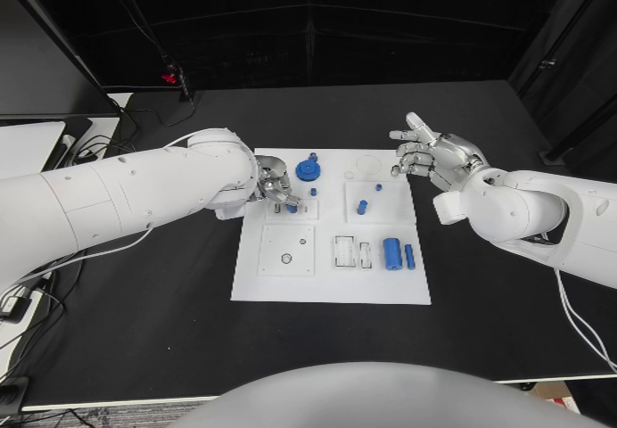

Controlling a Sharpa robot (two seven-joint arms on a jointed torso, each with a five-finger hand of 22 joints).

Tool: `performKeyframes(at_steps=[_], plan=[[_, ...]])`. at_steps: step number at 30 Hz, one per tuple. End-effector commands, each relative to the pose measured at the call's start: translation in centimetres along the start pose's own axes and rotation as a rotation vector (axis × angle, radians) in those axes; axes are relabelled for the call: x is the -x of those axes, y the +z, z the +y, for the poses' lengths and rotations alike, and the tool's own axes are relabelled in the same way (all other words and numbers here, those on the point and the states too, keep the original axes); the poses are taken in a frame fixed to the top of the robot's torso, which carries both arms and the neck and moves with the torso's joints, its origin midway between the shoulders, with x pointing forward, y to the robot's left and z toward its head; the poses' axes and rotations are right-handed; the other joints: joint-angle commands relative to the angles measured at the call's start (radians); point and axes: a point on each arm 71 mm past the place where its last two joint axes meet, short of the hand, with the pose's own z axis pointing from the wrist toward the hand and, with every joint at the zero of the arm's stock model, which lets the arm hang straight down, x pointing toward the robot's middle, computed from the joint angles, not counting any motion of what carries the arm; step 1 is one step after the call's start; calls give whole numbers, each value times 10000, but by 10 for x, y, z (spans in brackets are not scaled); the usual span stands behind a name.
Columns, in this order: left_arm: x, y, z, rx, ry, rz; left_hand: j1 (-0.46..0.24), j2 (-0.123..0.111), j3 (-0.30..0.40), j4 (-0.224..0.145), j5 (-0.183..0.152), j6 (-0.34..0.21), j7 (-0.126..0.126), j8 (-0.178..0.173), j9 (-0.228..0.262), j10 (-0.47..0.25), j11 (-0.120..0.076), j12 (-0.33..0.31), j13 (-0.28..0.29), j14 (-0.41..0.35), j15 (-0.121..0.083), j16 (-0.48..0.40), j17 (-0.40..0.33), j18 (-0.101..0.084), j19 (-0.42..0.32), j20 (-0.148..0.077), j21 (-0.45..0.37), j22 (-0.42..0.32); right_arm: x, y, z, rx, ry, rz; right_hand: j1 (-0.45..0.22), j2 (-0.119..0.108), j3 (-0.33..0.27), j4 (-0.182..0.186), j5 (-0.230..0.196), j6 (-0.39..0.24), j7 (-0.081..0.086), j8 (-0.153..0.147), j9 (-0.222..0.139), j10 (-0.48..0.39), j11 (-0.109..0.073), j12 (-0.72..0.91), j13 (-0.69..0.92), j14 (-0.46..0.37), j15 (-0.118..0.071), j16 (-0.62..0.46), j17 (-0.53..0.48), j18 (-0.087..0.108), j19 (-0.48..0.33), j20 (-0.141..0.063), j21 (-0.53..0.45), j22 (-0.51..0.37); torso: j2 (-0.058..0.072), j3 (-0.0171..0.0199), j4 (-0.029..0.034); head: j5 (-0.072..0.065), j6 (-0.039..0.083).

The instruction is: Assemble the parts on the task board

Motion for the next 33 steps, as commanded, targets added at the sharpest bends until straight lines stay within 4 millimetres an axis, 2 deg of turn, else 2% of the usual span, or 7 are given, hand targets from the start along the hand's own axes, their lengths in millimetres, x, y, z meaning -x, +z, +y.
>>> performKeyframes(at_steps=[1,4,9,18,23,31,33], plan=[[-7,2,4,321,135,297,-476,-127,-335,-14,-573,-525,39,-252,-244,1040,94,14,2622,1053,140,8,2635,-63,1026,126,32,2629,-1,0,1,72,54,109,4,94,-58,-12,-42,-91,145,56,-9,-74,-5,35,-10,-77,-18,35,-10,94,-35,39,-49,-9,2,2,9,8,-6],[-8,1,4,327,134,305,-719,-156,-574,-15,-910,-605,70,-199,-247,1040,127,14,2622,1053,187,8,2635,-63,1026,185,32,2629,-1,0,1,72,54,109,4,94,-58,-12,-42,-91,145,56,-9,-74,-5,35,-10,-77,-18,35,-10,94,-35,39,-49,-9,-1,5,16,3,-2],[-8,1,5,306,101,244,-1073,-125,-883,-10,-1155,-665,98,-97,-245,1040,160,14,2622,1053,231,8,2635,-63,1026,244,32,2629,-1,0,1,70,56,116,1,104,-61,-12,-41,-100,147,69,-10,-76,-5,52,-24,-82,-17,48,-23,94,-35,42,-50,-14,-2,2,8,14,-3],[-7,0,4,224,-40,-87,-1280,58,-1037,-11,-1154,-616,72,111,-172,1040,143,14,2622,1053,237,8,2635,-63,1026,268,32,2629,0,0,1,44,48,88,1,104,-61,-12,-41,-100,147,69,-10,-76,-5,52,-24,-82,-17,48,-23,94,-35,42,-50,-14,2,-7,-5,5,6],[-6,0,5,293,22,-261,-1463,143,-1175,-8,-1156,-596,50,251,-117,1040,124,14,2622,1053,227,8,2635,-63,1026,270,32,2629,0,0,1,36,48,89,-1,114,-62,-13,-42,-105,151,78,-10,-79,-4,62,-34,-87,-16,56,-31,94,-36,43,-51,-17,5,3,-1,1,0],[-5,-1,7,360,95,-360,-1650,281,-1392,-18,-1147,-551,-26,675,139,1040,59,14,2622,1053,185,8,2635,-63,1026,247,32,2629,0,0,1,29,49,92,-7,123,-65,-10,-45,-110,154,87,-10,-83,-3,70,-43,-91,-15,63,-39,95,-36,45,-51,-20,6,1,-5,7,-3],[-5,-1,7,347,91,-374,-1675,327,-1462,-18,-1145,-546,-58,882,285,1040,29,14,2622,1053,158,8,2635,-63,1026,229,32,2629,0,0,1,27,49,90,-7,123,-65,-10,-45,-110,154,87,-10,-83,-3,70,-43,-91,-15,63,-39,95,-36,45,-51,-20,6,2,0,-4,-1]])
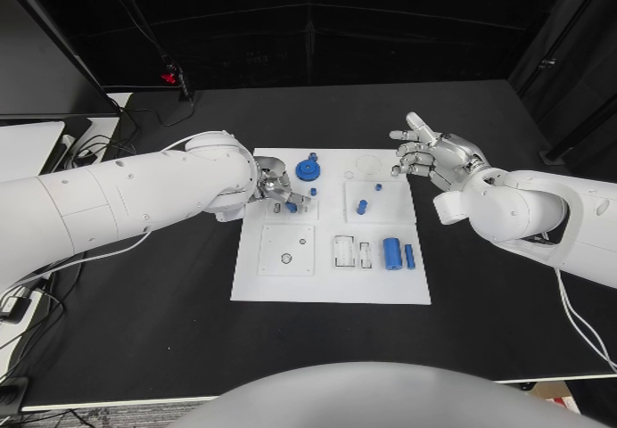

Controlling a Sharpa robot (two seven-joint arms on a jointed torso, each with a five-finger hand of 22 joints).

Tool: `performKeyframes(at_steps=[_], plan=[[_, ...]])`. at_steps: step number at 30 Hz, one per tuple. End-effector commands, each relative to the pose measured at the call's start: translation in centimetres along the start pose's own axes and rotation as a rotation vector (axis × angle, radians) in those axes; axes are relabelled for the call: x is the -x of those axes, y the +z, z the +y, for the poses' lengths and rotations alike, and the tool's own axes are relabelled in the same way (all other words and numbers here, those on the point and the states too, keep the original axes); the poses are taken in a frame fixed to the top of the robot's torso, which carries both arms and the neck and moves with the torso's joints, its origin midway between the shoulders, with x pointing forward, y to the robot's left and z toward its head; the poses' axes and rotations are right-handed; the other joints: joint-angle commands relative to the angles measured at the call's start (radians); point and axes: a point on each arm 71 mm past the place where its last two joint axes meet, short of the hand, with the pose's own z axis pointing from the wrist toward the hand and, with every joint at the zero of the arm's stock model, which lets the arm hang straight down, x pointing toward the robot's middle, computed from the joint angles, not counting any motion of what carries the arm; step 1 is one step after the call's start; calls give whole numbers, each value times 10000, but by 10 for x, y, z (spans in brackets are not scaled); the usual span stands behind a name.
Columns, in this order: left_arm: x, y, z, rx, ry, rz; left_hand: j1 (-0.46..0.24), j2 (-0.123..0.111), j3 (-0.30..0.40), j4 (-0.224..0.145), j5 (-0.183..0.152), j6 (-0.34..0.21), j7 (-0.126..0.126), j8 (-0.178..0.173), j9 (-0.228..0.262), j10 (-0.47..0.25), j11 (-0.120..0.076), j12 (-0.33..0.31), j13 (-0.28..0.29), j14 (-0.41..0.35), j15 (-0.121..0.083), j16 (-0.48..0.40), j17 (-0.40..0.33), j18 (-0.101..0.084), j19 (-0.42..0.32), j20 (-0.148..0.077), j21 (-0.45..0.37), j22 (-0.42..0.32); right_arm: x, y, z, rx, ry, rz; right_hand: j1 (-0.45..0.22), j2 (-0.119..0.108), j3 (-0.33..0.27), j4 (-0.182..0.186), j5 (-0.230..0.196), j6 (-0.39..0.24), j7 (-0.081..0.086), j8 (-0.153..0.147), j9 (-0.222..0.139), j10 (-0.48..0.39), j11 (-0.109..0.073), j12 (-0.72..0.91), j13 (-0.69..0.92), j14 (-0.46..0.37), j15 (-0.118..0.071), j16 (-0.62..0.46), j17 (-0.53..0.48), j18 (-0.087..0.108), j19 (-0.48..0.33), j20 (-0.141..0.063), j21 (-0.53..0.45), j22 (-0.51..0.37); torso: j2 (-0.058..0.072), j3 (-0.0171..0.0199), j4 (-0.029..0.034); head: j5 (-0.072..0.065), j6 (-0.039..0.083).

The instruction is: Assemble the parts on the task board

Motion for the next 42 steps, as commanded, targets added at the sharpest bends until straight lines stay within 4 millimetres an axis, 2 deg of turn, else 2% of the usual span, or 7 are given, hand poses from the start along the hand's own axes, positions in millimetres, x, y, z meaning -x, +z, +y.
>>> performKeyframes(at_steps=[1,3,10,12,32,42], plan=[[-2,1,6,339,158,-65,-112,8,-114,3,-35,63,-81,238,-350,1042,-66,14,2623,1047,-28,8,2635,-64,1062,12,32,2632,-1,0,1,53,51,107,-8,123,-64,-10,-45,-43,153,21,-12,-83,-3,35,-9,-53,23,65,-17,95,-36,45,-51,-12,0,-1,3,-2,0],[-2,0,6,311,158,-56,-114,45,-171,-1,-32,51,-112,411,-218,1042,-93,14,2623,1047,-49,8,2635,-64,1062,-6,32,2632,-1,0,1,50,48,97,-8,123,-64,-10,-45,-43,153,21,-12,-83,-3,35,-9,-53,23,65,-17,95,-36,45,-51,-12,0,-2,3,-2,0],[-2,0,7,231,189,40,-121,117,-228,-1,-20,116,-159,594,-91,1042,-132,14,2623,1047,-82,8,2635,-64,1062,-31,32,2632,0,0,1,47,41,74,-8,123,-64,-10,-45,-43,153,21,-12,-83,-3,35,-9,-53,23,65,-17,95,-36,45,-51,-12,-1,-3,-1,-7,7],[-2,0,6,208,202,67,-39,145,-226,-10,91,120,-186,645,-49,1042,-157,14,2623,1047,-105,8,2635,-64,1062,-48,32,2632,0,0,1,44,41,75,-8,123,-64,-10,-45,-43,153,21,-12,-83,-3,35,-9,-53,23,65,-17,95,-36,45,-51,-12,-1,-2,0,-5,13],[-3,1,3,-27,237,135,418,307,-138,-10,556,265,-307,730,12,1042,-266,14,2623,1047,-209,8,2635,-64,1062,-138,32,2632,0,1,0,-22,35,54,-11,131,-67,-10,-46,-48,158,33,-12,-88,-1,46,-21,-58,24,75,-27,96,-36,46,-51,-16,-3,-2,6,-16,-3],[-3,1,3,-61,233,134,897,419,66,-1,1334,421,-398,594,-68,1042,-358,14,2623,1047,-300,8,2635,-64,1062,-227,32,2632,0,1,-1,-45,38,54,-11,141,-69,-13,-45,-51,166,48,-12,-95,0,58,-35,-64,26,87,-39,96,-36,48,-51,-20,-2,-7,-2,-11,-10]])
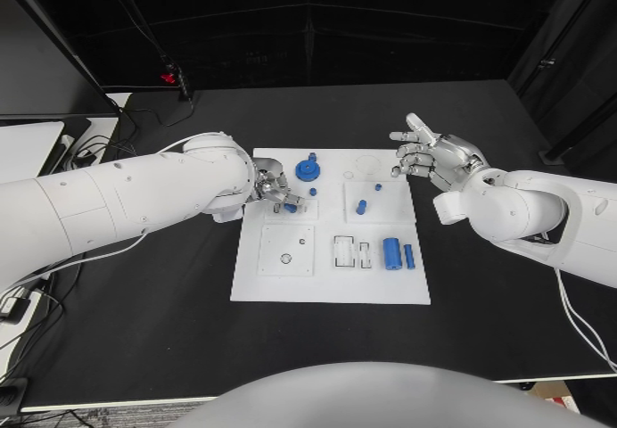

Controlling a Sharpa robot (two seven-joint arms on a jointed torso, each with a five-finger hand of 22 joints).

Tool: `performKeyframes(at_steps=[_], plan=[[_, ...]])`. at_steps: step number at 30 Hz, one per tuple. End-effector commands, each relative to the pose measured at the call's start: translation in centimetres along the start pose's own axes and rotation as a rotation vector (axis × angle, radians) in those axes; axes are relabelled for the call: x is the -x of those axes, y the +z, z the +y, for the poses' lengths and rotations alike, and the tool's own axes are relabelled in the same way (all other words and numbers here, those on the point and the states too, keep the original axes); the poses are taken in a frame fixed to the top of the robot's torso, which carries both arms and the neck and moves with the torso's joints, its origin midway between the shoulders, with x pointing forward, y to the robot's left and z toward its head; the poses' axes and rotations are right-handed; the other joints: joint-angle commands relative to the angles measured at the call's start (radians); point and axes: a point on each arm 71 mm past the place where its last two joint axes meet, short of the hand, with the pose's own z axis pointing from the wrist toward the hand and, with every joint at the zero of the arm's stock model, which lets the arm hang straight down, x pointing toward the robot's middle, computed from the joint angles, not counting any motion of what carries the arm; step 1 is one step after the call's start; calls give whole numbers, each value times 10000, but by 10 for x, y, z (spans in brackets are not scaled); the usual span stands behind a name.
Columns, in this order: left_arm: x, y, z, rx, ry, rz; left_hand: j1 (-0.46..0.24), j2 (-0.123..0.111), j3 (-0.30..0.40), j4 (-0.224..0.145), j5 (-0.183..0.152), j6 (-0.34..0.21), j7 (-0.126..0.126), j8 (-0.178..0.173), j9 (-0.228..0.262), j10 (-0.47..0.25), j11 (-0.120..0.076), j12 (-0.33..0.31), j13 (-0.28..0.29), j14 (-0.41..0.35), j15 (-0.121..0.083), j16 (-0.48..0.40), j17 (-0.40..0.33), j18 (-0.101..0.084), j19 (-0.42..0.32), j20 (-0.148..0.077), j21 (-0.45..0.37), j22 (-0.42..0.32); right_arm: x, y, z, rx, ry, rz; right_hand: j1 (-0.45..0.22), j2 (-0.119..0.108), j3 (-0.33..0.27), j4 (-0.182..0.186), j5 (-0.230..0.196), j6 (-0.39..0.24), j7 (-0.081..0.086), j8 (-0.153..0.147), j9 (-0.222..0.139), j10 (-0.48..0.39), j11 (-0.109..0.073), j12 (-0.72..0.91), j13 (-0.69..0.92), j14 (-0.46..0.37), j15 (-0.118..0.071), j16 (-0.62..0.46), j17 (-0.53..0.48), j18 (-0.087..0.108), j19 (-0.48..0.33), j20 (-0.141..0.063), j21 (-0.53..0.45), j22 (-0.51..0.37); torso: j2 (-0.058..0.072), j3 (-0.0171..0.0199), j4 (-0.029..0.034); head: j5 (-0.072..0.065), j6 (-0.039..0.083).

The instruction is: Assemble the parts on the task board

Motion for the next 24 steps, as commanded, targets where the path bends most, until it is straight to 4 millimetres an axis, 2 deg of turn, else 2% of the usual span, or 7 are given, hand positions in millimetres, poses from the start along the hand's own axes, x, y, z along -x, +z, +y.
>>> performKeyframes(at_steps=[1,2,4,6,8,13,24], plan=[[-2,0,-1,-99,98,156,204,-17,118,6,230,72,-52,-95,-36,1044,-80,14,2623,1051,-88,8,2635,-64,1061,-91,32,2634,-1,0,1,40,47,99,28,102,-69,-13,-45,-51,166,48,-13,-95,0,59,-10,-65,25,50,-9,95,-36,48,-51,-13,4,-2,0,7,-13],[-2,0,-1,-98,99,158,316,-35,175,6,441,84,-69,-121,-46,1044,-97,14,2623,1051,-103,8,2635,-64,1061,-103,32,2634,-1,0,1,38,47,96,28,102,-69,-13,-45,-51,166,48,-13,-95,0,59,-10,-65,25,50,-9,95,-36,48,-51,-13,6,0,1,8,-9],[-2,0,-1,-96,98,159,406,-54,228,8,621,97,-81,-143,-55,1044,-109,14,2623,1051,-115,8,2635,-64,1061,-115,32,2634,-1,0,1,36,46,93,28,102,-69,-13,-45,-51,166,48,-13,-95,0,59,-10,-65,25,50,-9,95,-36,48,-51,-13,7,-1,3,8,-8],[-2,0,-1,-92,98,159,640,-95,392,9,1121,110,-111,-187,-70,1044,-138,14,2623,1051,-141,8,2635,-64,1061,-139,32,2634,-1,0,0,33,47,93,28,102,-69,-13,-45,-51,166,48,-13,-95,0,59,-10,-65,25,50,-9,95,-36,48,-51,-13,3,-2,1,13,-16],[-2,0,-1,-87,99,162,834,-153,529,2,1348,122,-127,-210,-73,1044,-155,14,2623,1051,-159,8,2635,-64,1061,-157,32,2634,-1,0,0,30,49,95,28,102,-69,-13,-45,-51,166,48,-13,-95,0,59,-10,-65,25,50,-9,95,-36,48,-51,-13,3,2,4,18,-13],[-2,0,0,-80,94,152,1256,-292,840,-16,1611,143,-153,-234,-59,1044,-182,14,2623,1051,-186,8,2635,-64,1061,-188,32,2634,-1,0,0,20,50,97,28,102,-69,-13,-45,-51,166,48,-13,-95,0,59,-10,-65,25,50,-9,95,-36,48,-51,-13,-1,1,1,17,-26],[-2,0,0,-46,88,135,1668,-492,1191,-24,1816,135,-154,-251,-23,1044,-187,14,2623,1051,-201,8,2635,-64,1061,-212,32,2634,0,0,0,9,45,76,31,112,-71,-17,-39,-57,175,66,-13,-107,3,74,-28,-73,27,65,-24,96,-37,51,-52,-19,5,2,3,11,-34]])
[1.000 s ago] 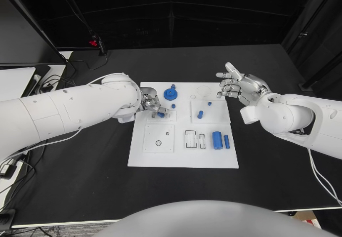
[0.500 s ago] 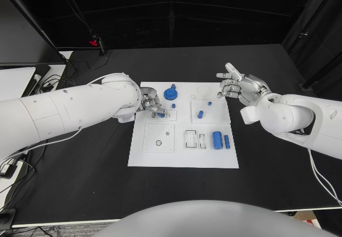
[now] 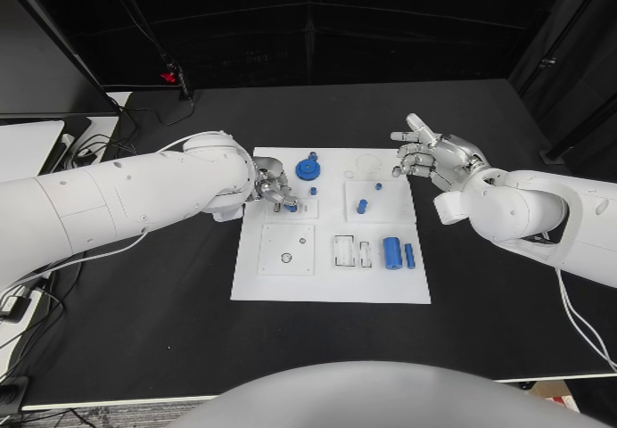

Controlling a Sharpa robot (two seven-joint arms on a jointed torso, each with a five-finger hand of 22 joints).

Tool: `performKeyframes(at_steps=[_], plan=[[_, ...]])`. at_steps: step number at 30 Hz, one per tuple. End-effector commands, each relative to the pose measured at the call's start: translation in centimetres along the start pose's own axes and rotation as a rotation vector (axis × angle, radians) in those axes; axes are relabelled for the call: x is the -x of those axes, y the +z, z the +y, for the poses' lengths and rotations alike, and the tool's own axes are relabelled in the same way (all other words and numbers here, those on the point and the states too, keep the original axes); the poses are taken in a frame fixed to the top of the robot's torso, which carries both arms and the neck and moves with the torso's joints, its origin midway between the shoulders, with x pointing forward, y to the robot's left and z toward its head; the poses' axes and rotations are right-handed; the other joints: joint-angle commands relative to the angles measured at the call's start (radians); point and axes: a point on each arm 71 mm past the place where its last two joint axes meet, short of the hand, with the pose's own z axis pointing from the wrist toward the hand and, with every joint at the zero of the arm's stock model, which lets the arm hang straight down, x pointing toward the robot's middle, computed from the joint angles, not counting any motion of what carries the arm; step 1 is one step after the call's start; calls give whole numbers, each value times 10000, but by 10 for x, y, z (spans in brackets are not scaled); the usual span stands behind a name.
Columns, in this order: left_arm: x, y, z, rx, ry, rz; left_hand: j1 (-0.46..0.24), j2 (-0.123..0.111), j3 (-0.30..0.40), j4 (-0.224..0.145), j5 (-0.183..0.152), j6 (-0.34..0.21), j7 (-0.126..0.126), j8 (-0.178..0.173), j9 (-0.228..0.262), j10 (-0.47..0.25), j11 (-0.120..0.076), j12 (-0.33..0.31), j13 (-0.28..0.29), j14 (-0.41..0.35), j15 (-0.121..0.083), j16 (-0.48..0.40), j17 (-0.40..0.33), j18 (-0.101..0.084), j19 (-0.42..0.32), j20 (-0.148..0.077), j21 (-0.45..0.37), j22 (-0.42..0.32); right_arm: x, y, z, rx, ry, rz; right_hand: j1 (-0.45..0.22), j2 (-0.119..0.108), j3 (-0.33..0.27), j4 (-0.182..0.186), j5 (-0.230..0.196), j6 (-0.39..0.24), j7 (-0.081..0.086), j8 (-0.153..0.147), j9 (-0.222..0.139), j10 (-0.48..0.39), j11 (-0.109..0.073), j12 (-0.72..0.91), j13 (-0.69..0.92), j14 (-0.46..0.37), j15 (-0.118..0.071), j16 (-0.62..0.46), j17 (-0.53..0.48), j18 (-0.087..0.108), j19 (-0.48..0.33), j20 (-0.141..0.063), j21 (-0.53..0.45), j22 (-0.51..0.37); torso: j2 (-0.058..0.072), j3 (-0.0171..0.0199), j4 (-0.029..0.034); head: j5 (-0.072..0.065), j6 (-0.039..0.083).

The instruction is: Assemble the parts on the task board

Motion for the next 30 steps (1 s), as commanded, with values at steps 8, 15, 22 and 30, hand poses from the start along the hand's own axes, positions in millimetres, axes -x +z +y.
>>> performKeyframes(at_steps=[8,15,22,30], plan=[[-4,0,0,127,111,187,337,-20,252,-4,46,35,-53,-27,45,1044,-44,14,2623,1050,-64,8,2635,-64,1059,-74,31,2634,-1,0,1,58,45,90,-9,75,-44,10,-38,-61,178,73,-14,-75,-33,42,-17,-77,28,72,-15,96,-38,52,-52,-11,6,3,-4,-6,-11],[-5,0,-3,176,124,181,397,-40,308,-1,20,21,-48,-27,55,1044,-43,14,2623,1050,-64,8,2635,-64,1059,-77,31,2634,-1,0,1,57,48,98,-9,75,-44,10,-38,-61,178,73,-14,-75,-33,42,-17,-77,28,72,-15,96,-38,52,-52,-11,6,3,-4,-26,-20],[-6,-1,-5,342,209,10,470,-63,411,10,-182,-19,-28,-18,90,1044,-25,14,2623,1050,-59,8,2635,-64,1059,-78,31,2634,-1,0,1,52,52,108,-9,75,-44,10,-38,-61,178,73,-14,-75,-33,42,-17,-77,28,72,-15,96,-38,52,-52,-11,6,-4,-3,-29,-25],[-6,-1,-6,451,332,-153,594,-151,498,0,-388,-12,-43,102,205,1044,-37,14,2623,1050,-56,8,2635,-64,1059,-78,31,2634,-1,0,1,46,52,109,-14,80,-50,12,-40,-66,181,85,-14,-82,-31,52,-30,-83,30,82,-25,96,-38,54,-52,-15,4,1,1,-40,-32]])
